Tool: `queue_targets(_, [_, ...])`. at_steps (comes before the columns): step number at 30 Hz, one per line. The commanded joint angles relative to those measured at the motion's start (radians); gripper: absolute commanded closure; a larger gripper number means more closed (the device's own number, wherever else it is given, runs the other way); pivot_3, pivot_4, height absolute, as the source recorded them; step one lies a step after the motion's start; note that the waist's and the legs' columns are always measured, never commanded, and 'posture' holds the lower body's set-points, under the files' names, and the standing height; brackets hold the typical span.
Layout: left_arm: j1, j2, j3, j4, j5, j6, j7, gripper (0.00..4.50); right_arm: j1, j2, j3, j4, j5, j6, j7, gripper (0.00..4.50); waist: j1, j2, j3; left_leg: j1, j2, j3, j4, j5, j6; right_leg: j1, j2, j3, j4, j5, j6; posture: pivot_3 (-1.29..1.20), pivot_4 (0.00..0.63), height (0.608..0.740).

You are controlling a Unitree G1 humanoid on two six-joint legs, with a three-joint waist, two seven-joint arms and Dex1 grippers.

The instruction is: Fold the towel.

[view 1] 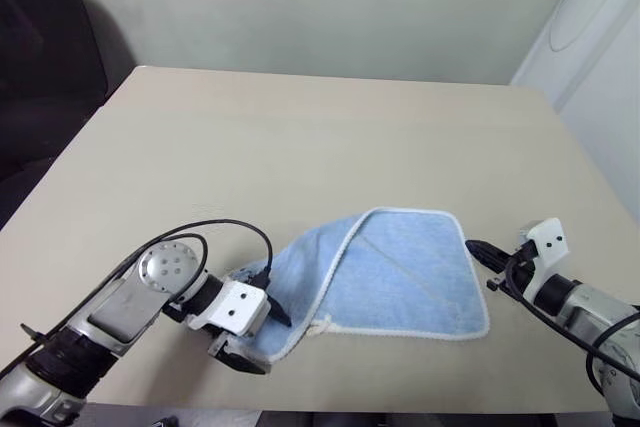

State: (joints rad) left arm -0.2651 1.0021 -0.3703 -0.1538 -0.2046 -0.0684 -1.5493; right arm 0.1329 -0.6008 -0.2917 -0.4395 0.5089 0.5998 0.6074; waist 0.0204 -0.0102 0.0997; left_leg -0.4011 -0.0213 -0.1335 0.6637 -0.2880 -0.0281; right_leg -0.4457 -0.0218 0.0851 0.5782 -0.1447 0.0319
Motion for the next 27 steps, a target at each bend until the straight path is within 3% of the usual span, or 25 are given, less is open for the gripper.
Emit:
queue_targets(1, [0.013,0.008,-0.019,-0.024,0.023,-0.013,-0.041,0.61,-0.016,-0.014,-0.034,-0.036,0.023,0.004,-0.005,4.50,0.000,0.001,0.000,0.000,0.000,0.000,0.000,0.000,0.000,0.000,0.000,0.000,0.000,0.000,0.001,0.00,0.150,0.740])
queue_targets(3, [0.018,0.009,-0.023,-0.027,0.031,-0.013,-0.041,0.61,-0.020,-0.014,-0.032,-0.038,0.026,0.008,-0.005,4.50,0.000,0.001,-0.001,0.000,0.000,0.000,0.000,0.000,0.000,0.000,0.000,0.000,0.000,-0.001,0.002,0.00,0.150,0.740])
queue_targets(4, [0.021,0.009,-0.024,-0.027,0.037,-0.013,-0.038,1.00,-0.022,-0.014,-0.032,-0.039,0.028,0.010,-0.005,4.50,0.000,0.001,-0.001,0.000,0.000,0.000,0.000,0.000,0.000,0.000,0.000,0.000,0.000,-0.001,0.002,0.00,0.150,0.740])
queue_targets(5, [0.021,0.009,-0.026,-0.018,0.052,-0.021,-0.033,1.12,-0.028,-0.015,-0.031,-0.040,0.030,0.013,-0.006,4.50,0.000,0.002,-0.001,0.000,0.000,0.000,0.000,0.000,0.000,0.000,0.000,0.000,0.000,-0.001,0.002,0.00,0.150,0.740])
queue_targets(15, [0.041,0.011,-0.018,-0.003,0.080,-0.033,-0.011,4.48,-0.038,-0.014,-0.043,-0.053,0.058,0.028,-0.006,4.50,-0.007,0.011,-0.009,0.001,0.002,0.000,-0.002,-0.001,-0.001,0.000,0.000,0.000,0.000,0.000,0.000,0.00,0.150,0.740])
queue_targets(23, [0.064,-0.010,0.021,-0.029,0.023,0.006,0.009,4.48,-0.025,-0.019,-0.053,-0.069,0.068,0.041,-0.009,4.50,-0.010,0.012,-0.010,0.001,0.003,0.001,-0.002,-0.003,-0.001,-0.001,0.000,0.000,0.000,-0.002,0.004,0.00,0.150,0.740])
queue_targets(27, [0.036,-0.049,0.086,-0.054,-0.088,0.151,0.050,4.48,-0.014,-0.022,-0.062,-0.081,0.073,0.048,-0.013,4.50,-0.009,0.012,-0.010,0.000,0.003,0.001,-0.001,-0.003,0.000,-0.001,0.000,0.000,0.000,0.000,0.000,0.00,0.150,0.740])
